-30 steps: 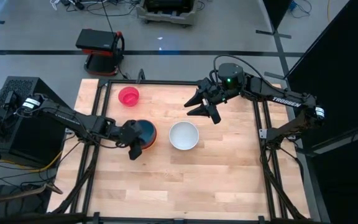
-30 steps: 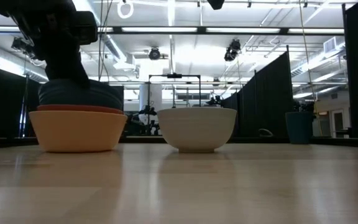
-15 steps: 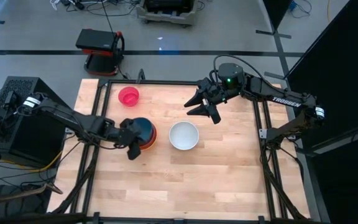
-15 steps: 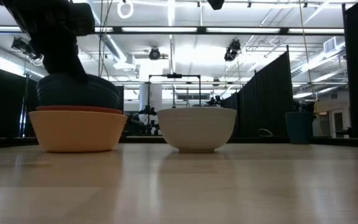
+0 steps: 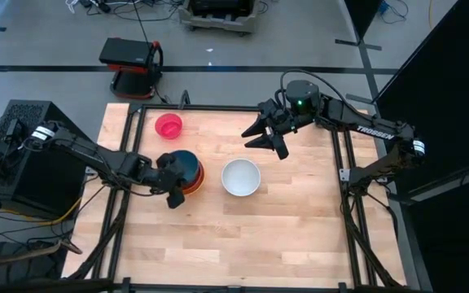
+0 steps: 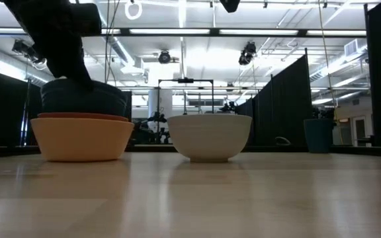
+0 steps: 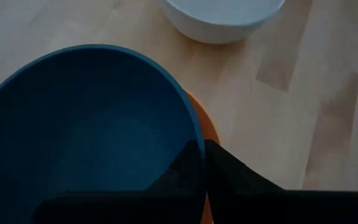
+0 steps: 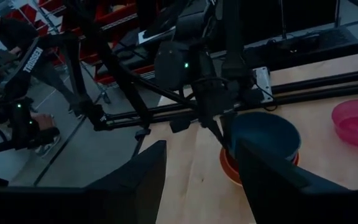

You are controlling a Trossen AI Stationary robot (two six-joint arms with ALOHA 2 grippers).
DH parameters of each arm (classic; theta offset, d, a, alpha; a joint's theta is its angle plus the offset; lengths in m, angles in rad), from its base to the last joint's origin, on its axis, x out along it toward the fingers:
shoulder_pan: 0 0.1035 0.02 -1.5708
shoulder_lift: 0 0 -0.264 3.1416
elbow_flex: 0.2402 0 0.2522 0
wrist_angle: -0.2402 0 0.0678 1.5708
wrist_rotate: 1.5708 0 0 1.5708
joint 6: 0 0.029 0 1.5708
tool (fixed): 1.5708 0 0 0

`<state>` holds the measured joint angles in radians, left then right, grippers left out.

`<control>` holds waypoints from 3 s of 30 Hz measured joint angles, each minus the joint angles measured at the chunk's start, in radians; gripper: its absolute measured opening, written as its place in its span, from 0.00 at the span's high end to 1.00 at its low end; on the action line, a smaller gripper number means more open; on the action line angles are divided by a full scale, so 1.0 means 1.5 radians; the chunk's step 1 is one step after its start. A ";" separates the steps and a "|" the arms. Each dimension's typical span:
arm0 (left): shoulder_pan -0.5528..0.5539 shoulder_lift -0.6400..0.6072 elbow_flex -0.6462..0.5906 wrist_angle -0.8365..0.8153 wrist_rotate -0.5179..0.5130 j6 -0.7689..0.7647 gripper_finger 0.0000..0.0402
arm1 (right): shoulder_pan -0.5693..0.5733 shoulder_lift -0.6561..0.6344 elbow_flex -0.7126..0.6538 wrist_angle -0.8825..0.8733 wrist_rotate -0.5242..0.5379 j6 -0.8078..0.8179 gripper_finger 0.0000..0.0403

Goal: Nest bowls inside each other
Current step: Stack the dark blue bowl on the dark orange bowl, then stack the white bowl on the dark blue bowl

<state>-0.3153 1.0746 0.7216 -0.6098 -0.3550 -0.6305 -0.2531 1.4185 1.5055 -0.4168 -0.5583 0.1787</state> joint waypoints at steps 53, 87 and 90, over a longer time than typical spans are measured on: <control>-0.057 0.041 0.157 -0.111 -0.106 -0.039 0.68 | -0.004 0.001 0.000 -0.043 -0.013 0.000 0.48; -0.057 -0.119 0.160 -0.278 -0.130 -0.267 0.64 | -0.007 0.197 -0.001 -0.345 0.225 -0.145 0.42; -0.057 -0.119 0.160 -0.278 -0.121 -0.268 0.64 | -0.011 0.223 -0.001 -0.349 0.231 -0.146 0.42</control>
<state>-0.4015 0.8959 0.9615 -1.0271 -0.5365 -1.0321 -0.2695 1.7528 1.5036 -0.9398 -0.2123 -0.0404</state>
